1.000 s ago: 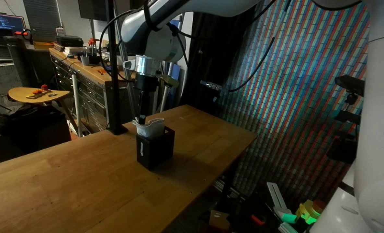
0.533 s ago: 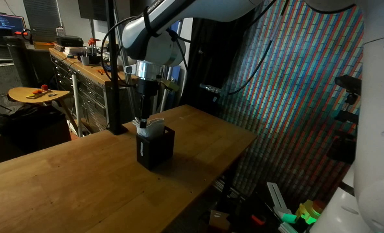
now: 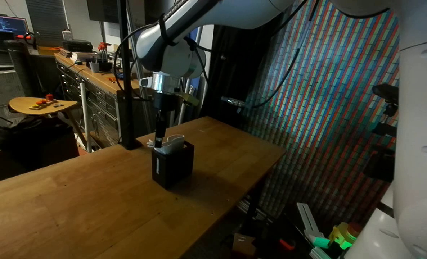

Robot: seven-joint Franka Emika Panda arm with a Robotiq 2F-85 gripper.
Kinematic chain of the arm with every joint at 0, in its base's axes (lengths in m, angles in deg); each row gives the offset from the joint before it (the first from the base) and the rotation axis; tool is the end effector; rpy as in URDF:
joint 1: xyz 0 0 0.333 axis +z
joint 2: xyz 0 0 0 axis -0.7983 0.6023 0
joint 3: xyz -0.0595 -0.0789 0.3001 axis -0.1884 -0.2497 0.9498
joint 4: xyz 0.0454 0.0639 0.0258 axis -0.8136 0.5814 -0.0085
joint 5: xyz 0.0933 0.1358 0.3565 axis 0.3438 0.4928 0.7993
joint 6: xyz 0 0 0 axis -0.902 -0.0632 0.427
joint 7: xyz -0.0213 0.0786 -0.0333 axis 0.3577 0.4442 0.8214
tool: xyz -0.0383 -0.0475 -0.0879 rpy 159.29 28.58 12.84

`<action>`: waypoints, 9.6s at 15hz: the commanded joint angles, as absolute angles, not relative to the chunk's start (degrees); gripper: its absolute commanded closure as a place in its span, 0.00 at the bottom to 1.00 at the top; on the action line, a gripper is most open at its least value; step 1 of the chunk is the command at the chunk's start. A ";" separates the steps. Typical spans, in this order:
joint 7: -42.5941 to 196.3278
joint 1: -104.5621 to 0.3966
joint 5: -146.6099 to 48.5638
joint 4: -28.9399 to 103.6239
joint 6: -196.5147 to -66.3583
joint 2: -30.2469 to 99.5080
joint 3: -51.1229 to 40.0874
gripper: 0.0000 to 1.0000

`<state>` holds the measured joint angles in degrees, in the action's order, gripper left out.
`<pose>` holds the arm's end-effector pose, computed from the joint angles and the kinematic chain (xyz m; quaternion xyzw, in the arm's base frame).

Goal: Put the white towel in the black box

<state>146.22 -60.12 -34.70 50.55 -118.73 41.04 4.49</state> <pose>0.6260 -0.0072 0.3035 -0.8740 -0.4718 -0.0072 0.1164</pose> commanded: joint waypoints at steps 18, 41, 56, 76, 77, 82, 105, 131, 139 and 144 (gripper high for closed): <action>145.03 -61.66 -27.60 54.55 -120.05 40.10 3.40 0.98; 141.88 -60.62 -28.76 49.98 -117.61 46.75 4.72 0.98; 137.28 -60.23 -35.24 47.10 -116.36 43.01 1.66 0.65; 116.22 -58.47 -42.22 46.54 -115.01 42.16 1.35 1.00; 116.12 -58.50 -42.94 46.53 -115.04 42.25 1.32 1.00; 116.42 -58.92 -43.83 46.19 -115.88 43.47 1.59 1.00; 119.26 -61.79 -35.56 47.95 -123.85 54.99 6.33 1.00; 121.02 -62.89 -29.40 50.91 -123.22 52.78 7.16 1.00; 117.44 -61.69 -35.53 53.40 -121.33 42.39 4.22 1.00; 115.14 -61.48 -42.01 52.21 -118.95 35.20 0.89 1.00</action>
